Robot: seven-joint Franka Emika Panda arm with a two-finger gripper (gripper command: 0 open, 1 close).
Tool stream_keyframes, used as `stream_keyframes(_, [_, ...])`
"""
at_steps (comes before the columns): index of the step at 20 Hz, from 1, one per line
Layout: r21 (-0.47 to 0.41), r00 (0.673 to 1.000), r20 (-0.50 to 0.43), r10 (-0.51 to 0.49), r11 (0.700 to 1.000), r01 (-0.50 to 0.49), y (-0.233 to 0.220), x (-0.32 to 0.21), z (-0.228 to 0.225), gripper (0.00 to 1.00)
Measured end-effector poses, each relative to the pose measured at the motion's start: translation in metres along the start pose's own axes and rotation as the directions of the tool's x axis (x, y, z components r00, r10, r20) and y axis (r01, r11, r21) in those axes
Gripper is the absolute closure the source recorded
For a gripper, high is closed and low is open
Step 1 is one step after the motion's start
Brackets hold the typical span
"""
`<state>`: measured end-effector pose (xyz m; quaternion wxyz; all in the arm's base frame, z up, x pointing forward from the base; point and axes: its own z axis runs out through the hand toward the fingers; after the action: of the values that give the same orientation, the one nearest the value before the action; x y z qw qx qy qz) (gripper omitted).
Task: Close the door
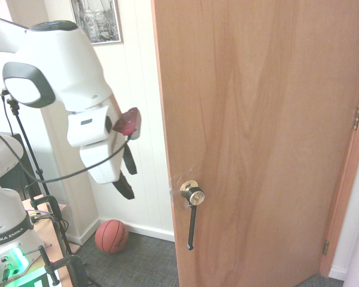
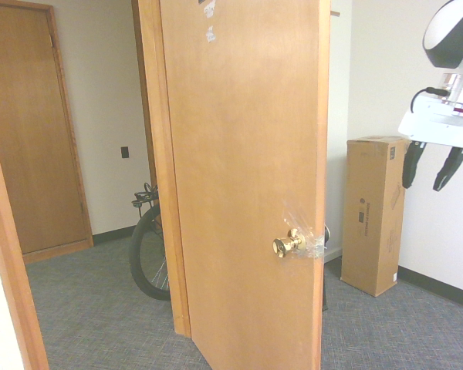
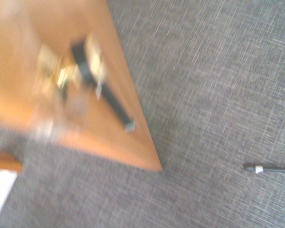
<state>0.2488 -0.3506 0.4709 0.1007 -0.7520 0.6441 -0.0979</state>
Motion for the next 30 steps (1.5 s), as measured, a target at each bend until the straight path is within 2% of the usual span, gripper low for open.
stream_keyframes(3, [0.048, 0.999, 0.025, 0.047, 0.998, -0.048, -0.026, 0.023, 0.023, 0.00])
stream_keyframes(8, [0.167, 0.995, 0.094, 0.021, 0.985, -0.036, -0.078, 0.023, 0.077, 0.00])
stream_keyframes(11, [0.267, 0.991, 0.118, 0.062, 0.959, -0.092, -0.108, 0.023, 0.100, 0.00])
stream_keyframes(15, [0.356, 0.982, 0.188, 0.034, 0.929, -0.101, -0.153, -0.006, 0.112, 0.00])
stream_keyframes(18, [0.378, 0.979, 0.201, -0.042, 0.925, -0.038, -0.189, -0.066, 0.123, 0.00])
stream_keyframes(23, [0.419, 0.983, 0.120, -0.137, 0.905, 0.075, -0.285, -0.211, 0.145, 0.00])
stream_keyframes(26, [0.445, 0.981, 0.047, -0.188, 0.883, 0.147, -0.362, -0.294, 0.162, 0.00])
stream_keyframes(30, [0.481, 0.959, -0.051, -0.280, 0.835, 0.269, -0.441, -0.390, 0.167, 0.00])
